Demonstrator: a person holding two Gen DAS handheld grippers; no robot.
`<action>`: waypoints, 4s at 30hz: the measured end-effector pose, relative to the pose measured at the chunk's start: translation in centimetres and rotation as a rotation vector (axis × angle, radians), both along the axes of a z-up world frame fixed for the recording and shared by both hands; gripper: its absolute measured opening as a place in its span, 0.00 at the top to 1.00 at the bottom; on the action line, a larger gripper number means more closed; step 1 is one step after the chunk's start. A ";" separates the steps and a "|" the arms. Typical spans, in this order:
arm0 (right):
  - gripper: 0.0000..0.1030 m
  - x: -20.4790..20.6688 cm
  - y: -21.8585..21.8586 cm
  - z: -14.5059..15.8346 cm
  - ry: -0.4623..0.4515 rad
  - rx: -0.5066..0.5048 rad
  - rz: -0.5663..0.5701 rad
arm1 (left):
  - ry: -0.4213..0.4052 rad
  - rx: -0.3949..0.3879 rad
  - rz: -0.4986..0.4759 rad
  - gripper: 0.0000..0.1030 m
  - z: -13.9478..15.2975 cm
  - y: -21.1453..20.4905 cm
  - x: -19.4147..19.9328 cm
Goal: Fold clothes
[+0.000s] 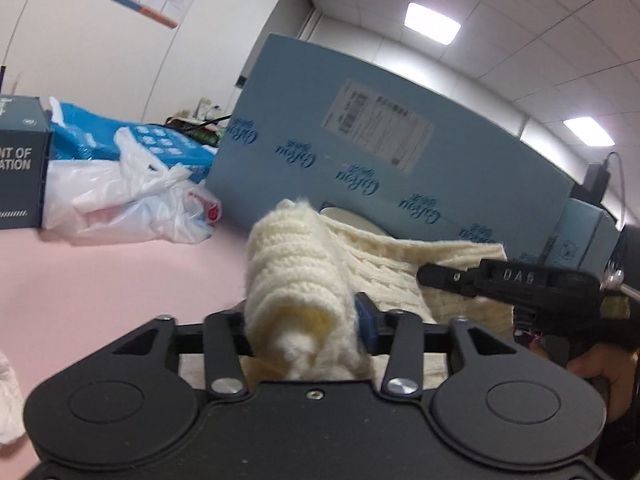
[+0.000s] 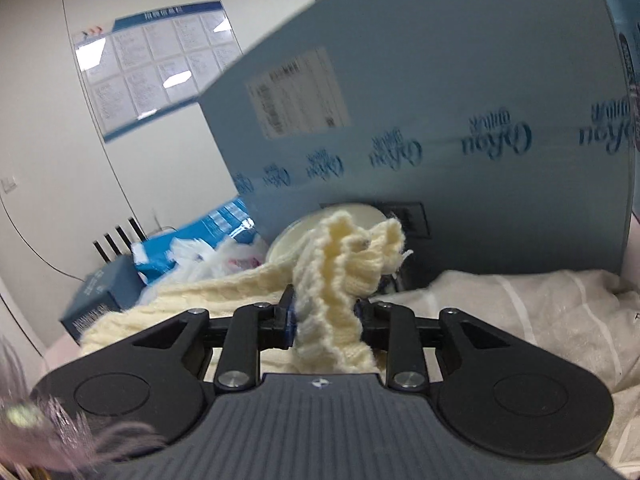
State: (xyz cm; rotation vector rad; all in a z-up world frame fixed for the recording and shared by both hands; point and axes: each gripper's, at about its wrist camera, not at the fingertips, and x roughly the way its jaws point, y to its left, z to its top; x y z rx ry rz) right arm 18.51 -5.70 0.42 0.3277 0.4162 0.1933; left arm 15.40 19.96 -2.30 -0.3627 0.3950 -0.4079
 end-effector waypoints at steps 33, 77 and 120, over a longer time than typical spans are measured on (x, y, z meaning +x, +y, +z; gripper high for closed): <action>0.11 -17.8 -3.5 2.7 -0.140 -0.104 0.015 | -0.138 0.148 0.160 0.00 3.3 -4.2 -8.2; 0.11 -25.8 -10.0 1.9 -0.267 -0.098 0.013 | -0.238 0.329 0.469 0.00 2.7 -15.2 -20.4; 0.11 -26.2 -9.9 -1.3 -0.239 -0.237 -0.072 | -0.246 0.460 0.567 0.00 1.2 -16.4 -21.7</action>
